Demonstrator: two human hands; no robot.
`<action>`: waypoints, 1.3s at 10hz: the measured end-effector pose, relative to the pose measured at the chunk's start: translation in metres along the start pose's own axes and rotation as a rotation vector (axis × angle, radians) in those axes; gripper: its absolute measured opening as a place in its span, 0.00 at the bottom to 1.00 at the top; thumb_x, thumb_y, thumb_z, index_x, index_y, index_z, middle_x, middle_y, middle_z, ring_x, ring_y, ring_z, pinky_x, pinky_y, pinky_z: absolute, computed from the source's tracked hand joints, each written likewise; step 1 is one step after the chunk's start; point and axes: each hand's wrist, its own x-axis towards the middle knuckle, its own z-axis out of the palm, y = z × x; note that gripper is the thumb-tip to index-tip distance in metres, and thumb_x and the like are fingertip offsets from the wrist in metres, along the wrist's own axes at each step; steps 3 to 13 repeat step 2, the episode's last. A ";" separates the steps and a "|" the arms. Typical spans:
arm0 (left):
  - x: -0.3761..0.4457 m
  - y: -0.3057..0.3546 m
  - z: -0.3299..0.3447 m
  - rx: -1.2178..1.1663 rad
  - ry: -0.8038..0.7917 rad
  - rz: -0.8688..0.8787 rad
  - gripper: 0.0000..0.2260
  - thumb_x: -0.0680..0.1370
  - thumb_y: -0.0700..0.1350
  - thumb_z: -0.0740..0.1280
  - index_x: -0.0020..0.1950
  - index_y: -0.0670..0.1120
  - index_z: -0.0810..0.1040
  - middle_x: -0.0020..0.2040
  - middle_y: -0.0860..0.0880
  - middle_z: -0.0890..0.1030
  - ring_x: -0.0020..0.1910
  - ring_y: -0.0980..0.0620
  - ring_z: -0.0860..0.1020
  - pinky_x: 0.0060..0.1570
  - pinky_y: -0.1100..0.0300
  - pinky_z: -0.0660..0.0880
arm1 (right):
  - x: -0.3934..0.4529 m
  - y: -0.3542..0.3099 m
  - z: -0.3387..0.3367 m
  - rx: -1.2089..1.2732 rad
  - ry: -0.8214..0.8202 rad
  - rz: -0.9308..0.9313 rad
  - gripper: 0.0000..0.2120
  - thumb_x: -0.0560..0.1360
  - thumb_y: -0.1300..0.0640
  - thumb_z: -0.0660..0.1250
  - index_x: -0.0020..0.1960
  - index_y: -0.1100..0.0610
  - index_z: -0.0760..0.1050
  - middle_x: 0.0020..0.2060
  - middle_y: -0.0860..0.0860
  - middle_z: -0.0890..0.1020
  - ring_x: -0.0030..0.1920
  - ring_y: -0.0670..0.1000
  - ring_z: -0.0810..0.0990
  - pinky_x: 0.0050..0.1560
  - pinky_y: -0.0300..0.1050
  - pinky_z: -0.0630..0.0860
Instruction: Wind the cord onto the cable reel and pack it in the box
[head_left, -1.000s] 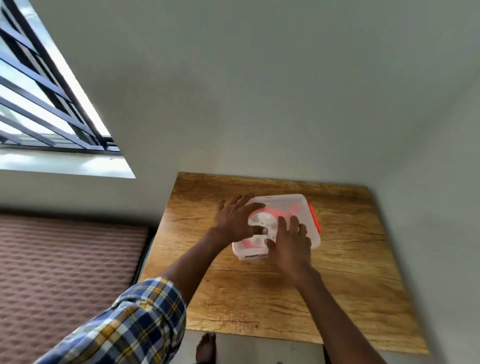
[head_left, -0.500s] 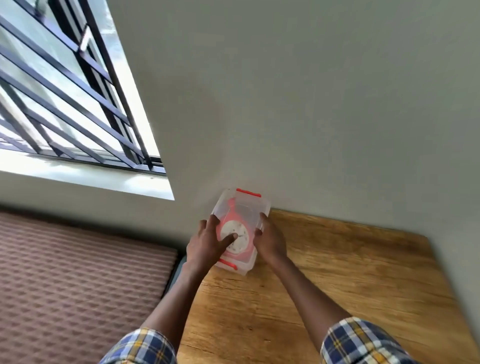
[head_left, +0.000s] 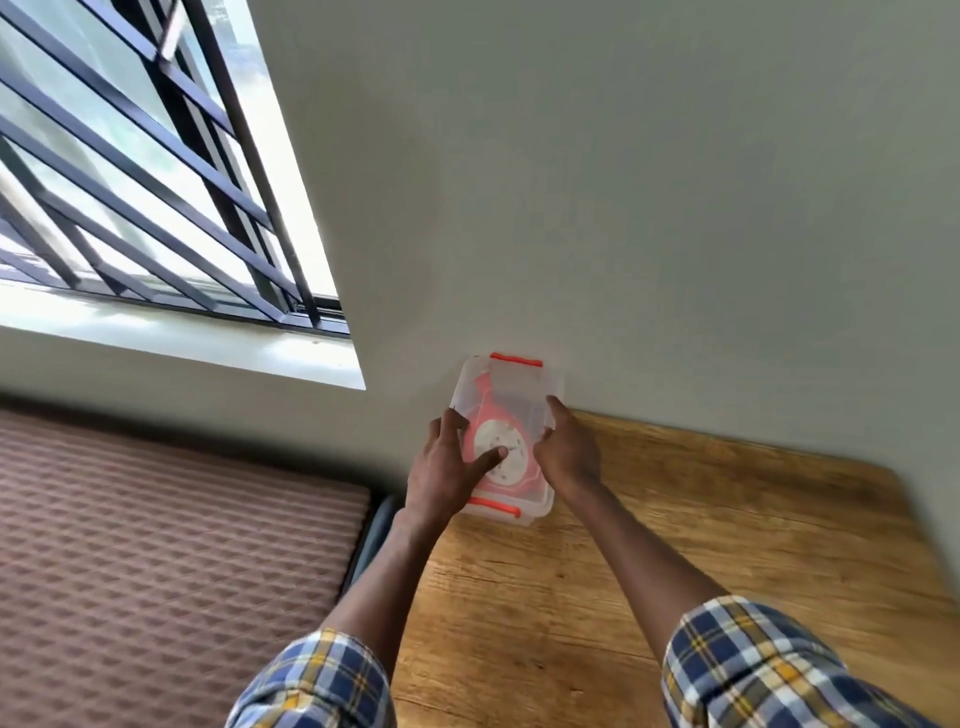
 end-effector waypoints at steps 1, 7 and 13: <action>-0.002 -0.007 0.005 0.007 0.011 -0.002 0.31 0.73 0.72 0.71 0.66 0.57 0.64 0.68 0.53 0.73 0.53 0.46 0.83 0.44 0.49 0.79 | -0.005 -0.001 0.000 0.002 -0.049 -0.010 0.26 0.84 0.59 0.59 0.80 0.46 0.62 0.76 0.51 0.70 0.73 0.55 0.71 0.65 0.49 0.76; -0.002 0.001 0.001 0.057 0.037 0.024 0.31 0.75 0.69 0.70 0.68 0.54 0.64 0.68 0.51 0.71 0.55 0.43 0.81 0.47 0.46 0.81 | -0.011 0.004 -0.015 0.016 -0.005 -0.095 0.23 0.84 0.56 0.60 0.78 0.43 0.65 0.74 0.50 0.73 0.70 0.52 0.75 0.61 0.46 0.77; -0.002 0.001 0.001 0.057 0.037 0.024 0.31 0.75 0.69 0.70 0.68 0.54 0.64 0.68 0.51 0.71 0.55 0.43 0.81 0.47 0.46 0.81 | -0.011 0.004 -0.015 0.016 -0.005 -0.095 0.23 0.84 0.56 0.60 0.78 0.43 0.65 0.74 0.50 0.73 0.70 0.52 0.75 0.61 0.46 0.77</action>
